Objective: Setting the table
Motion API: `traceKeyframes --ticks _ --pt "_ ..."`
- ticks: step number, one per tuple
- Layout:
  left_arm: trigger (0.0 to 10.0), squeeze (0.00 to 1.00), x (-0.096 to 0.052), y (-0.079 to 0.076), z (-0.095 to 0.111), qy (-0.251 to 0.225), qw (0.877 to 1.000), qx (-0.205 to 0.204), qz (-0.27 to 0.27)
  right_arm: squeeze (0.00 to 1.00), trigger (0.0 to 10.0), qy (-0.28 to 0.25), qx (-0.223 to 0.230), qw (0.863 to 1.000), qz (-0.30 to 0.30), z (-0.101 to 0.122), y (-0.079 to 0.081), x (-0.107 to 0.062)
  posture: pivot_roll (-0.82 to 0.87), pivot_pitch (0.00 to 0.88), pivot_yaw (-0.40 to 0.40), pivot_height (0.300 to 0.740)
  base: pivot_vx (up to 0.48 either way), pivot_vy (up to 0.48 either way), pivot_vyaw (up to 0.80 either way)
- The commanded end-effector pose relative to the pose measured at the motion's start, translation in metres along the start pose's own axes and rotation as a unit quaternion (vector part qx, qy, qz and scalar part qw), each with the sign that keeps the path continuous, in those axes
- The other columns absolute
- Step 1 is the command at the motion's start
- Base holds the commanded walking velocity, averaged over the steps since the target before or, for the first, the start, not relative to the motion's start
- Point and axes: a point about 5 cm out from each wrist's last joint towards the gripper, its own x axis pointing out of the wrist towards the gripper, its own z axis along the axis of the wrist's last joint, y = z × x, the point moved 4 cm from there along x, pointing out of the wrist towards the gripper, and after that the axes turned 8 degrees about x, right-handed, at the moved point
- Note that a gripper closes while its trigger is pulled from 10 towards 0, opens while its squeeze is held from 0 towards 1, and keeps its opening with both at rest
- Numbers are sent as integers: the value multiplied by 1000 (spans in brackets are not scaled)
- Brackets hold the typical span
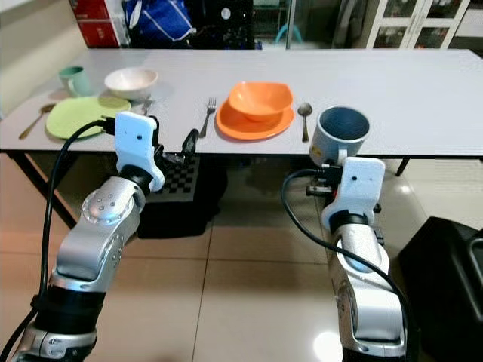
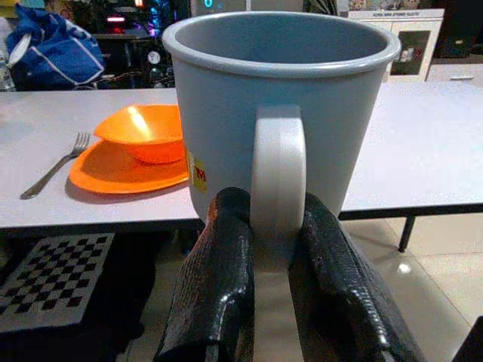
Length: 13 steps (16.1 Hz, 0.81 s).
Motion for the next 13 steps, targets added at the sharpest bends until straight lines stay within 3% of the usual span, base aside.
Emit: traceKeyframes --ticks 1,13 --pt "10000 0 0 7 4 -8 1000 3 6 0 10000 -14 3 1000 7 9 5 1 -76 0 39 740 322 0 0" --pt "10000 0 -1 6 9 -24 1000 -7 -5 0 10000 -31 21 999 3 19 8 6 -72 0 38 740 447 0 0"
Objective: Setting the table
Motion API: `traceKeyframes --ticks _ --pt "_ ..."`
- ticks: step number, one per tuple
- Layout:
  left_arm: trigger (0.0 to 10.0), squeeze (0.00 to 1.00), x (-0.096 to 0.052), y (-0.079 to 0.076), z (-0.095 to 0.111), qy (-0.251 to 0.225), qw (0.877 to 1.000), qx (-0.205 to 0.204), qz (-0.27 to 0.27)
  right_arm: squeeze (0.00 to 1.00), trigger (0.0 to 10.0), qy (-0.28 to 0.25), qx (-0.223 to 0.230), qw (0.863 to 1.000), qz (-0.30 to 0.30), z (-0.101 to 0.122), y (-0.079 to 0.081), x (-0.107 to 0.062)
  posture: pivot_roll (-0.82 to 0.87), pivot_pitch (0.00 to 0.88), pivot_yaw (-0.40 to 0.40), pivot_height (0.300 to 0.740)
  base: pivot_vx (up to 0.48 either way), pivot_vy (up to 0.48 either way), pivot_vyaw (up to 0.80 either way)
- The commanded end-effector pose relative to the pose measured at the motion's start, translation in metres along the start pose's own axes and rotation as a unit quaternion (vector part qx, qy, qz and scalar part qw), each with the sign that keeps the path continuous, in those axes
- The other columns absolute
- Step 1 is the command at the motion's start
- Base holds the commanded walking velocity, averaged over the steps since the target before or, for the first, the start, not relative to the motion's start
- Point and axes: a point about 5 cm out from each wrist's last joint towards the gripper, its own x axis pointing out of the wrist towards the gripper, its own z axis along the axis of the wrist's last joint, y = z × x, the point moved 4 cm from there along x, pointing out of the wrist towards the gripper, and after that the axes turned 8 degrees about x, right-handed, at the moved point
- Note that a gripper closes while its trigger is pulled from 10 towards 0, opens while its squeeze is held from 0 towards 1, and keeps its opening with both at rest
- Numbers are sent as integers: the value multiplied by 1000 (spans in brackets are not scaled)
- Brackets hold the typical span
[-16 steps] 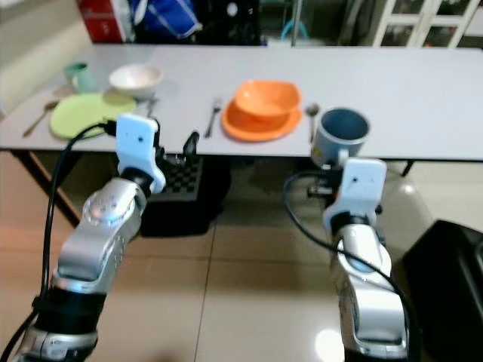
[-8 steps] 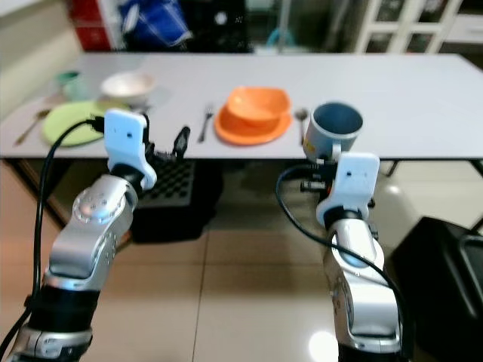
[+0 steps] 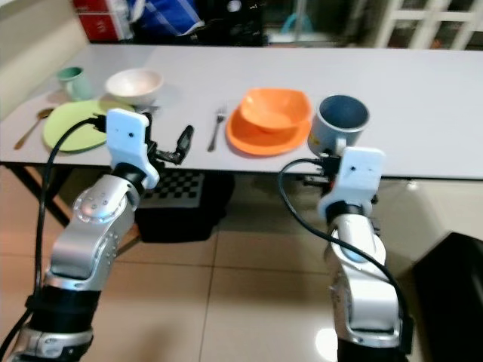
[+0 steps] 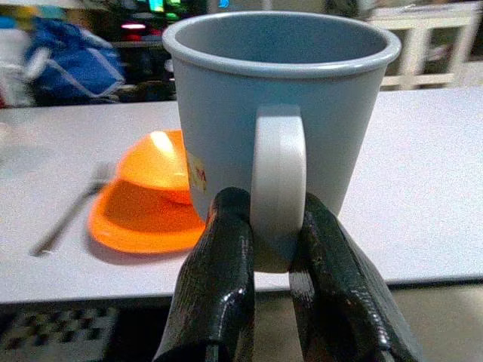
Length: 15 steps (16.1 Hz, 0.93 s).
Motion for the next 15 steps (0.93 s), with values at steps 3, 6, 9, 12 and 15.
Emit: traceKeyframes --ticks 3,6,9,12,15 --pt "10000 0 1 -4 6 -13 1000 -1 -12 0 10000 -12 0 1000 -9 7 -6 0 -72 0 39 740 480 0 0" --pt "10000 0 1 -4 6 -12 1000 -1 -14 0 10000 -12 2 1000 -12 7 -6 1 -72 0 41 740 480 0 0" --pt "10000 0 2 -5 5 -12 1000 0 -16 0 10000 -12 4 1000 -15 7 -7 1 -73 0 41 740 480 0 0" --pt "10000 0 2 -6 5 -12 1000 0 -18 0 10000 -13 4 1000 -16 7 -7 1 -74 0 43 740 480 0 0" --pt "10000 0 2 -7 5 -12 1000 0 -20 0 10000 -13 5 1000 -16 8 -7 1 -74 0 43 740 480 0 0"
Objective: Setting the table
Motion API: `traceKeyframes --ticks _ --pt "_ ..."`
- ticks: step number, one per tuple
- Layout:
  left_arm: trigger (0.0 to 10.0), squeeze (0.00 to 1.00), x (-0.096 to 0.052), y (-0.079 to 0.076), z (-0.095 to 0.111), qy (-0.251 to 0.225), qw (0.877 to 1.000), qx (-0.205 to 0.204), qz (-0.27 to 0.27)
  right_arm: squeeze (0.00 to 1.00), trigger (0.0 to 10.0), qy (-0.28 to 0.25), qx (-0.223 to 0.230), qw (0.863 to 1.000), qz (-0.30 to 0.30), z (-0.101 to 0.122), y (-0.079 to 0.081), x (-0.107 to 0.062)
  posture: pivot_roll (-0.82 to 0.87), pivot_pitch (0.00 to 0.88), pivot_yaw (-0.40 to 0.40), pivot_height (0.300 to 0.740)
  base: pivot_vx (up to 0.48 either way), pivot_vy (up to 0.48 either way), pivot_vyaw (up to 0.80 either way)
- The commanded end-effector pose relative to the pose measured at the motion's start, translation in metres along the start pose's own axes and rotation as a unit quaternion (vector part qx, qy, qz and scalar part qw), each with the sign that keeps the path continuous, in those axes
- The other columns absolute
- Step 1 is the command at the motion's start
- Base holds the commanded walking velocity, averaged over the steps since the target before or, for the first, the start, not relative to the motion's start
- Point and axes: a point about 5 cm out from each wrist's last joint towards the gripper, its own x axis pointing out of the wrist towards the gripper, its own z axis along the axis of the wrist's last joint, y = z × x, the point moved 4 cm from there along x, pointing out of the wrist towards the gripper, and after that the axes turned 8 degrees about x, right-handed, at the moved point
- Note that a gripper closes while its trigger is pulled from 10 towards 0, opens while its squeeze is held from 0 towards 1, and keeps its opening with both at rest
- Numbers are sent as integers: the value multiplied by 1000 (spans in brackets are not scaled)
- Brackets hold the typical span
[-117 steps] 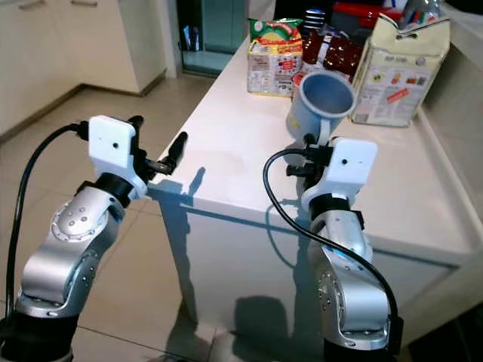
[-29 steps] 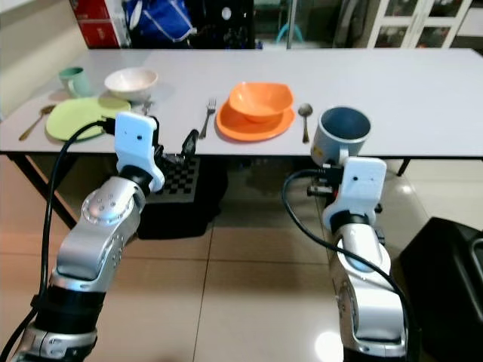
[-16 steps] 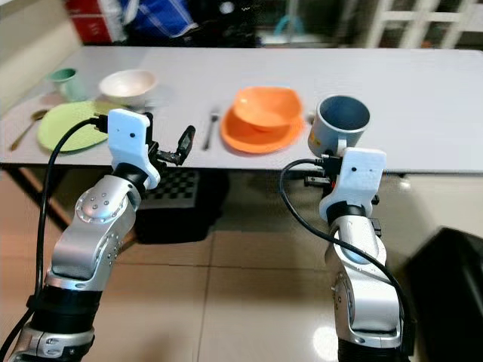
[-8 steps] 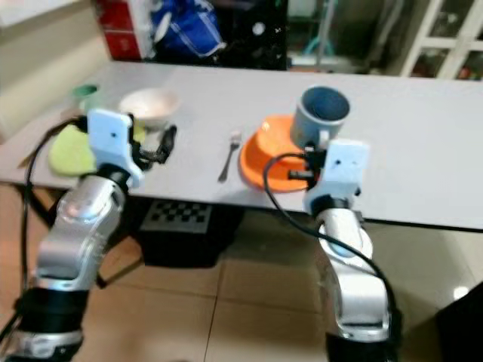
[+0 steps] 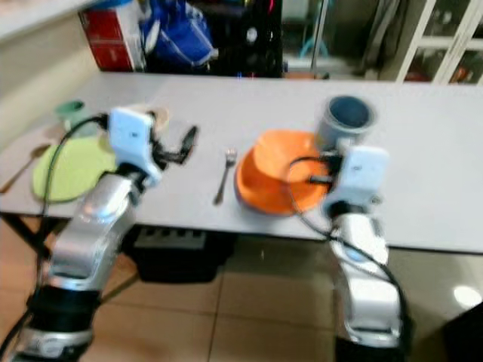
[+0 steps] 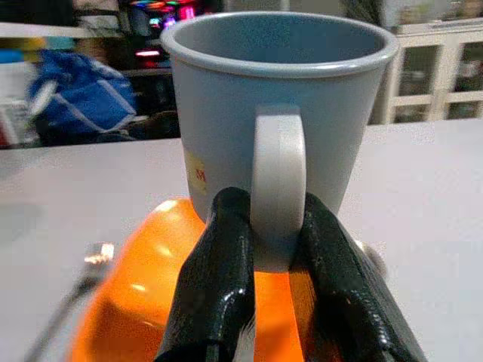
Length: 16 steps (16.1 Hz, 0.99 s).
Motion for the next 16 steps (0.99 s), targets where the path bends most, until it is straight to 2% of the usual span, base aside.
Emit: traceKeyframes --ticks 1,12,16 --pt "10000 0 2 -7 5 -8 1000 -3 -9 0 10000 -11 -2 1000 -12 7 -8 1 -74 0 42 740 480 0 0" --pt "10000 0 1 -13 5 -6 1000 -3 -26 0 10000 -10 -4 1000 8 7 -1 6 -65 0 39 740 468 0 0" --pt "10000 0 -3 -19 4 -7 999 2 -47 0 10000 2 3 1000 21 2 -2 17 -60 0 39 740 0 0 0"
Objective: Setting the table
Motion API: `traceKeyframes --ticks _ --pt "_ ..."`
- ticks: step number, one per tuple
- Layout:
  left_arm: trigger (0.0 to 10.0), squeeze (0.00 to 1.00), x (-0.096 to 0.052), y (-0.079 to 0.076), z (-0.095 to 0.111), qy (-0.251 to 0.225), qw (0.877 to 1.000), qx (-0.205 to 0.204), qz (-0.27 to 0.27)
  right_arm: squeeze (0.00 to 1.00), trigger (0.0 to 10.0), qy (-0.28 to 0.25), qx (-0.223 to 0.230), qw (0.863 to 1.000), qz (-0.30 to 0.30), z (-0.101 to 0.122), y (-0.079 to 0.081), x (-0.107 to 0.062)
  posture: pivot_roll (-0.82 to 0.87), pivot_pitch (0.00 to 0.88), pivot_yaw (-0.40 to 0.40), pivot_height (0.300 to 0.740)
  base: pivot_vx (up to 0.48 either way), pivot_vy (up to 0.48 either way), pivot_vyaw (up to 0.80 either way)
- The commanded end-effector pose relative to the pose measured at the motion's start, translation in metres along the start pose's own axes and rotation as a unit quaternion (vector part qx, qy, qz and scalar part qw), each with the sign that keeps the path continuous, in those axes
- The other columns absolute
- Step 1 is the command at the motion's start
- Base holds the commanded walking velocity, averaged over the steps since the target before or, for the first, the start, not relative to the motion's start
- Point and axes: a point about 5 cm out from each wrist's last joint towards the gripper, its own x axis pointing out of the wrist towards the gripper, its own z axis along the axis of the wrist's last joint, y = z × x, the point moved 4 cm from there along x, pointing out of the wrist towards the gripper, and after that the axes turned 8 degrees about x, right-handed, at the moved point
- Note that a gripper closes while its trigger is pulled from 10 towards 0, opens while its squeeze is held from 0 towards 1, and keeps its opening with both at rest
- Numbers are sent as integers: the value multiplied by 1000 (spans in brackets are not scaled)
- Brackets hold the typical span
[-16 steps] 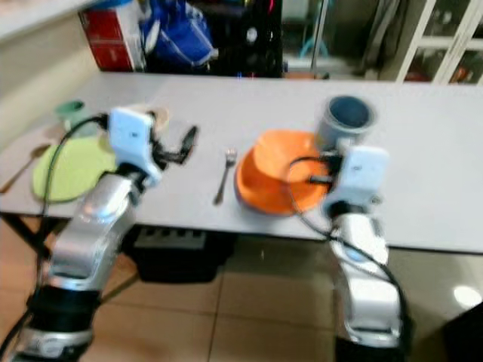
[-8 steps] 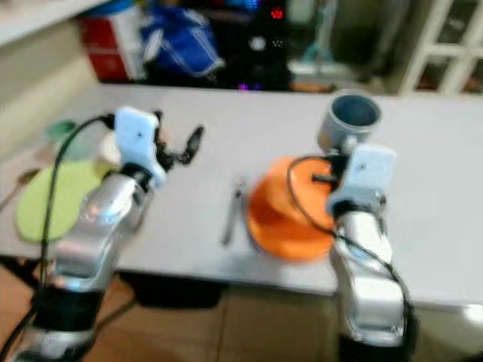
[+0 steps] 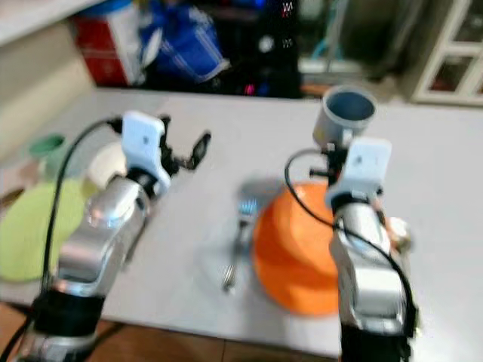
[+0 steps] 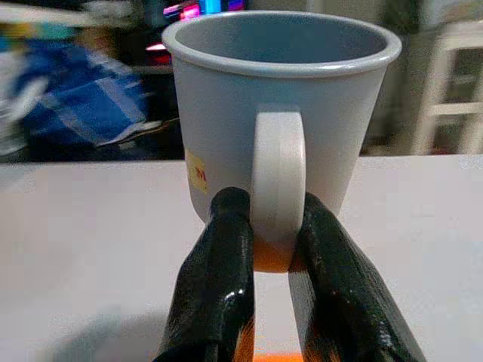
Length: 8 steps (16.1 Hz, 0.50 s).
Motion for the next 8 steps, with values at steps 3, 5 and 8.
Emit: traceKeyframes --ticks 3,5,8 --pt "10000 0 -6 -4 -2 6 1000 12 -19 0 10000 12 5 1000 17 -5 4 16 -58 0 42 740 0 0 0" --pt "10000 0 -9 -6 -2 6 999 17 -27 0 10000 24 9 999 26 -8 7 28 -55 0 41 740 0 0 0" --pt "10000 0 -20 -10 -6 20 998 25 -47 0 10000 62 10 997 48 -19 14 57 -29 0 30 740 0 0 0"
